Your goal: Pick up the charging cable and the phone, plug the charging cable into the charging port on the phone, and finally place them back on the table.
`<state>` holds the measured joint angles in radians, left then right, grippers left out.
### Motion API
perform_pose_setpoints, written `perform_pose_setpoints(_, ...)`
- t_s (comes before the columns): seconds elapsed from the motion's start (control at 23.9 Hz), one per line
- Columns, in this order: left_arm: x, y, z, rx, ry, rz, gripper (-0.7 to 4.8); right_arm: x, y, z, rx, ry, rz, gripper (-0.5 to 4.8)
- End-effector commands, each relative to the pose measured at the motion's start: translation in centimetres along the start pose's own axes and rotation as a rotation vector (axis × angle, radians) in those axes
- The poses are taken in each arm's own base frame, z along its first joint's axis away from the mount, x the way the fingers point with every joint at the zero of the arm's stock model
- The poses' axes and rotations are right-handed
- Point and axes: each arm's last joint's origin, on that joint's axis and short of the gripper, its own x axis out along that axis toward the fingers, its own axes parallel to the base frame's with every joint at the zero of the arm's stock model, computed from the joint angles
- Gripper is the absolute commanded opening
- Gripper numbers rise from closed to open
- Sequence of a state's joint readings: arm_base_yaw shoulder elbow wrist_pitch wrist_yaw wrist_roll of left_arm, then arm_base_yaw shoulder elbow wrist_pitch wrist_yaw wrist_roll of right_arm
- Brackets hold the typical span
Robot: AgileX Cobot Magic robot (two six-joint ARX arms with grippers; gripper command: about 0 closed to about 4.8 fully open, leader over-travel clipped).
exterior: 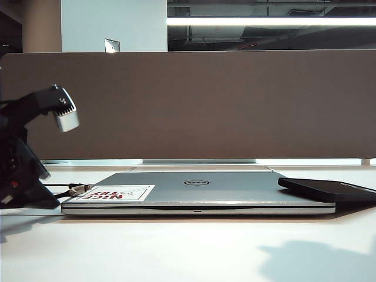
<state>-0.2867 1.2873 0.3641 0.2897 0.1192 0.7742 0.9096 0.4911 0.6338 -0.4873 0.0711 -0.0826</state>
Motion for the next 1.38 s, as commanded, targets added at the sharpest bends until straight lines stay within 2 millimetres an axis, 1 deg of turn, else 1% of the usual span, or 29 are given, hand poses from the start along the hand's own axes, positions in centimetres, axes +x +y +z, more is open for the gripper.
perform_pose_setpoints(0.04,0.15,0.11,0.11,0.006,-0.012,0.010,3.50,-0.12,-0.04,0.31,0.007,-0.027,-0.001,-0.04)
perform_pose_setpoints(0.25,0.20,0.30,0.29,0.009,-0.032,0.030,3.50,-0.12,-0.04,0.31,0.007,-0.027,-0.001,-0.04)
perform_pose_setpoints(0.59,0.64,0.13,0.04,0.007,-0.020,0.018,3.50,-0.12,-0.05,0.31,0.006,-0.027,-0.002,-0.04)
perform_pose_setpoints(1.38,0.65,0.12,0.03,0.006,-0.019,0.017,3.50,-0.12,-0.05,0.31,0.006,-0.027,-0.002,-0.04)
